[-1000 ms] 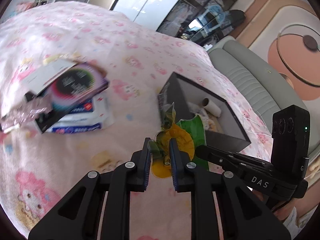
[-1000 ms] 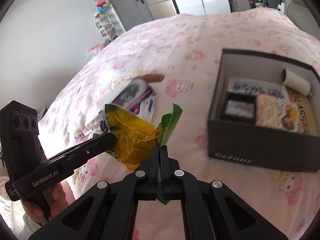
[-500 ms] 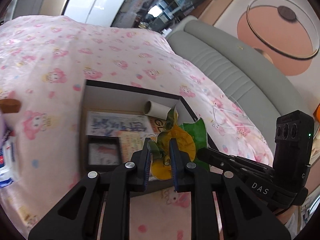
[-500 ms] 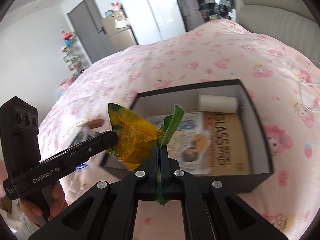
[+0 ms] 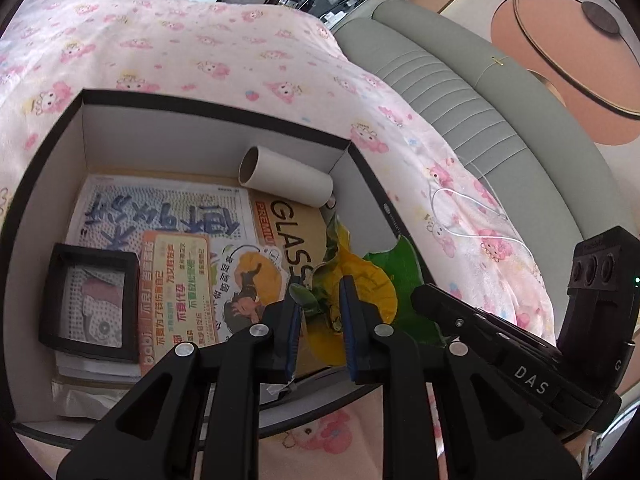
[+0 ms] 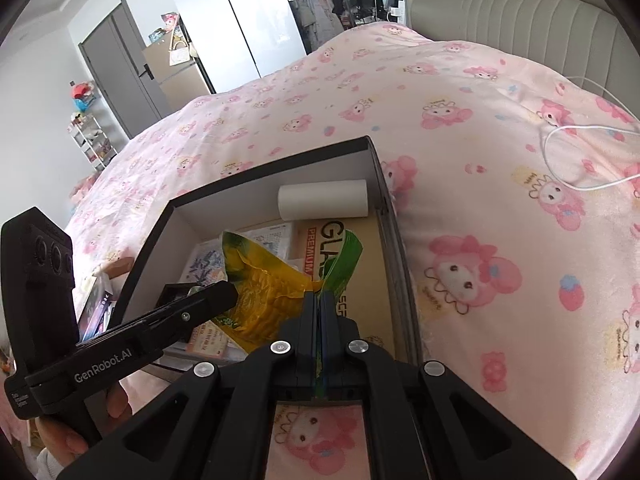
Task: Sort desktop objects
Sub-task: 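Carry the snack bag with both grippers into the black DAPHNE box, then open both grippers to release the snack bag inside the box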
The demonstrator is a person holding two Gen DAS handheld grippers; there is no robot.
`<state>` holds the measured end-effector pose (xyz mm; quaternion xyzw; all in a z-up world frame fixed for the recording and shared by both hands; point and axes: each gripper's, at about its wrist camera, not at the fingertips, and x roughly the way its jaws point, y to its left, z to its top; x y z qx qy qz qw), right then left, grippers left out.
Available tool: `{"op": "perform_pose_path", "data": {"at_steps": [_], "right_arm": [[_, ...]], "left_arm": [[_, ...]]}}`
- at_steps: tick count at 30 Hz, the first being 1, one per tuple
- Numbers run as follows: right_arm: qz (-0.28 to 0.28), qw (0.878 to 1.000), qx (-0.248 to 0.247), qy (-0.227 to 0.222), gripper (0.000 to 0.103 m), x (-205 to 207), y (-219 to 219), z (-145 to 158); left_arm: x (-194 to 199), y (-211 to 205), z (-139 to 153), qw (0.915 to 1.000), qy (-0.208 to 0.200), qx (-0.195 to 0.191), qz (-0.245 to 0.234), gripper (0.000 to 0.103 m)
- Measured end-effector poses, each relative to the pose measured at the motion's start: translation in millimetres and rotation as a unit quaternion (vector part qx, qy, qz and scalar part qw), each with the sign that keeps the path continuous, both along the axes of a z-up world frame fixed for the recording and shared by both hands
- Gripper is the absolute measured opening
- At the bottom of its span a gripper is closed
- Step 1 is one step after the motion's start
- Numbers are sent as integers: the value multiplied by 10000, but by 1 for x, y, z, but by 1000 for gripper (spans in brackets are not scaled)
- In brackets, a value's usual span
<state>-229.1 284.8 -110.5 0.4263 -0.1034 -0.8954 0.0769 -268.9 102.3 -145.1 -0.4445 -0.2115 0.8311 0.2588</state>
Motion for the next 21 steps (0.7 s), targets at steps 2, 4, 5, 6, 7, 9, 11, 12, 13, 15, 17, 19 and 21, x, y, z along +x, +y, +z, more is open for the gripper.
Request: {"op": "perform_pose_path", "data": {"at_steps": [2,4,5,6,7,9,11,12,13,15,17,19,21], "right_arm": [[-59,10000,35,-50,0,-1,2,-3],[-131,9998,78,-130,1,-3,3,-8],[-173,9996,105,-178,1,-4,3,-10],[-219,9994,163,-225,1,-4,4,-12],[-265,9990,235,-261,1,-3,4,-13],[-314,9988,242,-273,1,0,5,-14],[-370,9986,261,-278,1,4,6,-12],[-405,9983,292,-285,1,6,7,-11],[-456,9979,341,-311,2,7,6,-9],[-532,9971,405,-359,2,9,5,-5],[-576,9966,461,-366,3,12,2,-1],[-682,9953,596,-346,10,15,-1,4],[-836,9934,729,-296,21,21,-3,8]], "left_arm": [[-1,0,-6,9999,-138,-3,12,20],[-1,0,-8,9998,-201,-42,7,22],[-1,0,-7,9997,-235,-89,-10,22],[-1,2,-7,9995,-256,-183,-2,22],[-1,2,-6,9993,-275,-252,12,22],[0,3,-5,9990,-289,-348,56,22],[3,1,-1,9987,-242,-424,111,22],[5,-1,2,9986,-209,-468,132,22],[8,-2,5,9984,-175,-512,154,22],[15,-5,17,9977,-14,-647,186,22],[22,-10,30,9965,141,-787,226,25],[29,-17,41,9957,255,-853,250,28],[36,-25,52,9949,367,-899,282,31]]}}
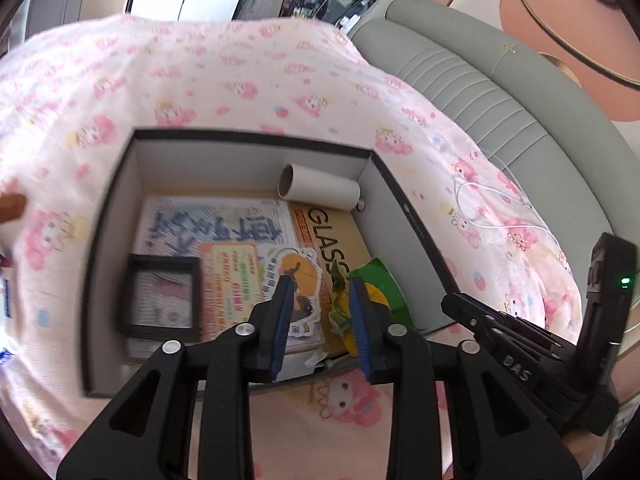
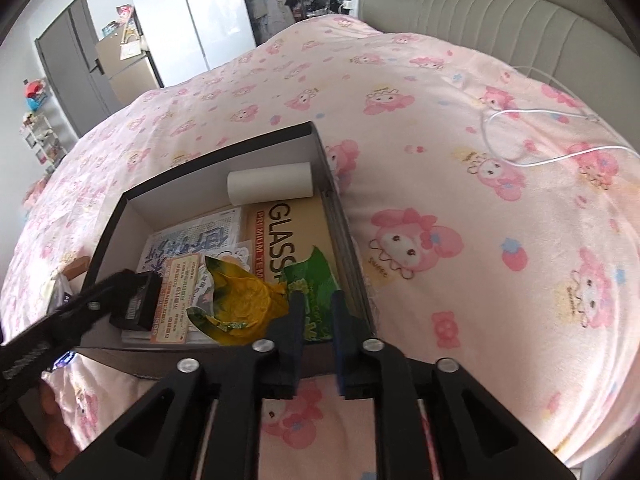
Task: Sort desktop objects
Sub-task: 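Open both grippers to release the snack bag inside the box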
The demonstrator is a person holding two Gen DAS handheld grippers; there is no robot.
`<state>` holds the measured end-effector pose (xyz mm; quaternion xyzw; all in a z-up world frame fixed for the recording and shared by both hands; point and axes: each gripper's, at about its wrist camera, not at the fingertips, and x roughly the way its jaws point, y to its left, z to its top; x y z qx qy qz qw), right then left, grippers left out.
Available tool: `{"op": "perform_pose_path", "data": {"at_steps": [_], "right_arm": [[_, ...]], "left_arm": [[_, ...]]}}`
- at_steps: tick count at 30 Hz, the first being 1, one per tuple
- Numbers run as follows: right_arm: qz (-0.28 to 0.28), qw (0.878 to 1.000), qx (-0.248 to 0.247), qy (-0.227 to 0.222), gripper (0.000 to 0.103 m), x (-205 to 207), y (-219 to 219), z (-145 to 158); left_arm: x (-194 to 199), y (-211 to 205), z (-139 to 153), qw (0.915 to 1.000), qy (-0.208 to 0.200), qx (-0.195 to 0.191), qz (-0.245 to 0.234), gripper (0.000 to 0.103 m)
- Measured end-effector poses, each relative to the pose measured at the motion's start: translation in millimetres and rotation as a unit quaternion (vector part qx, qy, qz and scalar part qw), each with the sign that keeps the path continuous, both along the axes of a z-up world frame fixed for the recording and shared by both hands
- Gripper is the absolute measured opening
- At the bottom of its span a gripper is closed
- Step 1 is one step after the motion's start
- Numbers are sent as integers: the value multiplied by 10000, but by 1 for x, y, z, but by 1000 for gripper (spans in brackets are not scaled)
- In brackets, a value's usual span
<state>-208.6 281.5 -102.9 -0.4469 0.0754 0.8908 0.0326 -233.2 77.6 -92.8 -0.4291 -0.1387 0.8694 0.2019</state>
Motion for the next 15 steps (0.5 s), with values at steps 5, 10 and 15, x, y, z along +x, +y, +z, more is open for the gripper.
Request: {"op": "perform_pose_path", "data": {"at_steps": [5,10,15], "right_arm": [[-80,9999,53,128,47,16,-4,6],[-48,9992,220,332,47,37,-13,20],[91,9985,79,537,47,54,-33,39]], "left_arm": [[19,-14,20,9996,230,-124,73,38],[45,-22,28,9990,348,-204,213,38],[73,-31,38,9972,483,-478,296,39]]}}
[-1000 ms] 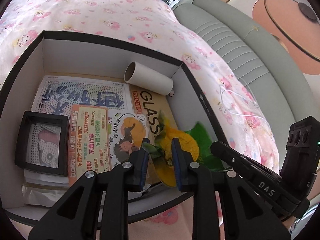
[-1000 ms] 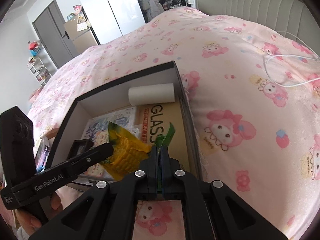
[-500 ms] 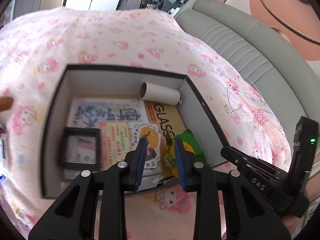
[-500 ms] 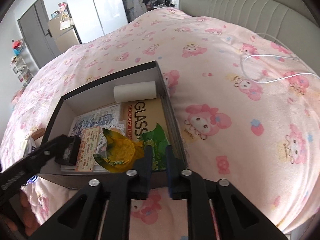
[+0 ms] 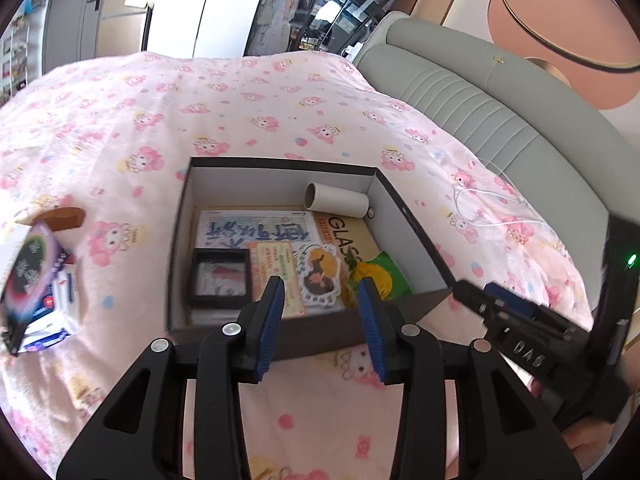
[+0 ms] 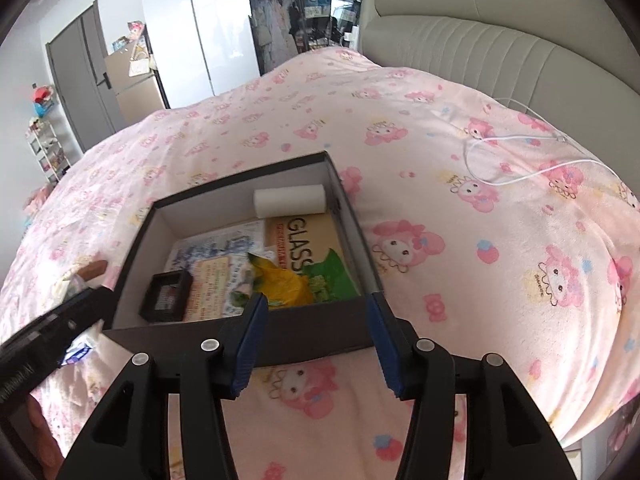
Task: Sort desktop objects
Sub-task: 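Open both grippers to release the snack bag inside the box, then withdraw both tools and move toward the mauve squeeze tube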
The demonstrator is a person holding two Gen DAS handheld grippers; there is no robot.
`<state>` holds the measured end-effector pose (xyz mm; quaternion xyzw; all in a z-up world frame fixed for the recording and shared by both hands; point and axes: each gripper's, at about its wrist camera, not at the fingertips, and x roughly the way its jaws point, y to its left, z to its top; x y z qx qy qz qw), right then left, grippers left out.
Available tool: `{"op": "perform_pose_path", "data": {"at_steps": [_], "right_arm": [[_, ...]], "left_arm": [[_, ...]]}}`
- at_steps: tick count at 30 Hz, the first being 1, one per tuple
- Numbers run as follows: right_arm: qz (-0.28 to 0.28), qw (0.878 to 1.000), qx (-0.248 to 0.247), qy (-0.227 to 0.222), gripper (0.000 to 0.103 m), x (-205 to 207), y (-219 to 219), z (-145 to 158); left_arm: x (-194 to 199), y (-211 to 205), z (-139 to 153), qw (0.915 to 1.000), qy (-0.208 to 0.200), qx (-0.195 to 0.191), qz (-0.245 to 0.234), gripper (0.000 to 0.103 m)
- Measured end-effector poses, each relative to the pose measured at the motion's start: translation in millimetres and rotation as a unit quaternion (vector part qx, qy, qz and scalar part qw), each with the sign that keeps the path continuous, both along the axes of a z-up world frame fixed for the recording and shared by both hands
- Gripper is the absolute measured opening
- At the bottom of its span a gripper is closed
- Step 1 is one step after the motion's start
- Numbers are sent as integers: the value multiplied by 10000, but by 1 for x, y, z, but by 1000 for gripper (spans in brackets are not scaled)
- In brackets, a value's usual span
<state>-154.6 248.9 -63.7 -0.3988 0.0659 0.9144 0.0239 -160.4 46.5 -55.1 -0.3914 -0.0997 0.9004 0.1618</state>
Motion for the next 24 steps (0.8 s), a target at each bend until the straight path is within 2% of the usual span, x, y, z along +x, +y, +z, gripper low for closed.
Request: {"op": "perform_pose_path", "data": {"at_steps": [3,5,12,17,24], "right_arm": [[201,9997,-89,109,47,11,-19,11],[310,9993,-79,171,48,19,-35,17],[768,9966,-179,222,48,48,-90,28],[1184,9922,-241,295,48,68,-132,33],[1592,9861,-316,360,48,99,-178,31]], "left_arm": [[17,-11,7,9999,98,-110,80,46],[30,-22,13,9996,179,-156,165,47],[76,-68,31,9954,452,-521,672,47],[110,-102,38,9922,558,-519,988,47],[150,-131,36,9885,567,-772,1170,48]]}}
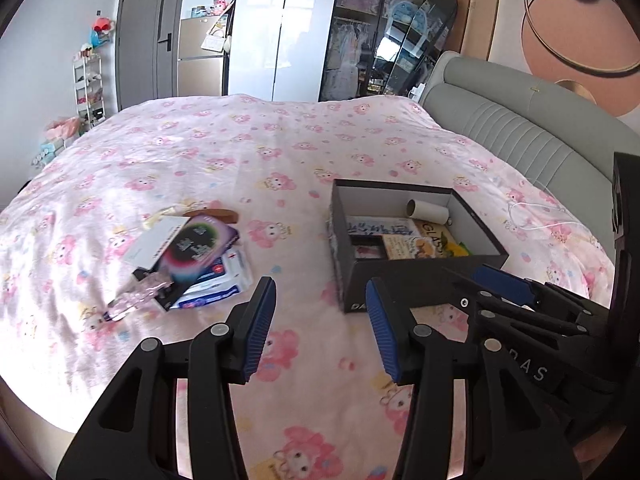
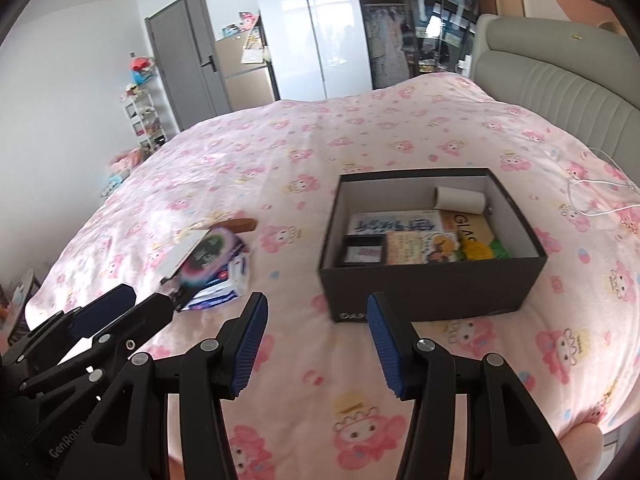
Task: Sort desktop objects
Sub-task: 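Withdraw both tools and move toward the mauve squeeze tube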
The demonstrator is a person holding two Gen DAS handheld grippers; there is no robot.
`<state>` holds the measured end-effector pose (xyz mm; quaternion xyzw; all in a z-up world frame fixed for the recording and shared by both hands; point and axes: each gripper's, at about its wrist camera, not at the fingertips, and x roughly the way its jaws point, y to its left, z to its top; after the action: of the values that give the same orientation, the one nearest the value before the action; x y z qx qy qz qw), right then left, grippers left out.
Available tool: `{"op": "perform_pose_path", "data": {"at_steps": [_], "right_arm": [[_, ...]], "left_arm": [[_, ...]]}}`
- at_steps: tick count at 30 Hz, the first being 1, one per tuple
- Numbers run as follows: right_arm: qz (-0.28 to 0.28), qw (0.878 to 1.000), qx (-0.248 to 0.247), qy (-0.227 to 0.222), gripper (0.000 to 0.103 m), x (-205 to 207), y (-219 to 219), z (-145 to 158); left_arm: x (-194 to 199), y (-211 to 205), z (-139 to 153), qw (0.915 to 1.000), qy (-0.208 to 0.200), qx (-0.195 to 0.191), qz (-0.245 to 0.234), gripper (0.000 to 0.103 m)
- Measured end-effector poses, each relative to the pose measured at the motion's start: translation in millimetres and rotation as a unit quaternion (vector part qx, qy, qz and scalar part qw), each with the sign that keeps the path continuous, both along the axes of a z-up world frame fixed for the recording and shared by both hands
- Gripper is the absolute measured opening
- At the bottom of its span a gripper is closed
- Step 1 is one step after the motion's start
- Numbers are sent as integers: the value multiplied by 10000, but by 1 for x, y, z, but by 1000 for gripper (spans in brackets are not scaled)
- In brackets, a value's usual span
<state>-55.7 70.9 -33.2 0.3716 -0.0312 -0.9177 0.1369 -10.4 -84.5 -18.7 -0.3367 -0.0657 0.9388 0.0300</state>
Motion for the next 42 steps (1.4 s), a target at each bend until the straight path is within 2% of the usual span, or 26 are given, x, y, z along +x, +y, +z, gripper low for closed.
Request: {"op": "perform_pose_path", "data": {"at_steps": [10,20,24,27,34,37,42], "right_arm": [[433,9989,172,-92,48,10,-51,-13],[1123,9929,352,-190,48,-11,-117,-27],[1344,9894,422,-337,48,-29,-145,-41],[1399,9881,532,-362,48,-41,-161,-49],[1609,9825,781,-520,48,-65,-201,-74],[1662,9801,870,-655,48,-75,-218,-88],[1805,9741,1002,-919,48,-92,-248,-110]], "left_arm": [[19,-48,-18,9988,-90,209,426,48],[12,-108,-41,9936,-199,448,1018,48],[5,-136,-57,9889,-274,692,1283,48],[2,-159,-70,9845,-309,807,1528,48],[-3,-223,-116,9678,-650,1154,2139,48],[-7,-241,-128,9622,-669,1291,2304,48],[-15,-271,-156,9454,-740,1657,2706,48]]}}
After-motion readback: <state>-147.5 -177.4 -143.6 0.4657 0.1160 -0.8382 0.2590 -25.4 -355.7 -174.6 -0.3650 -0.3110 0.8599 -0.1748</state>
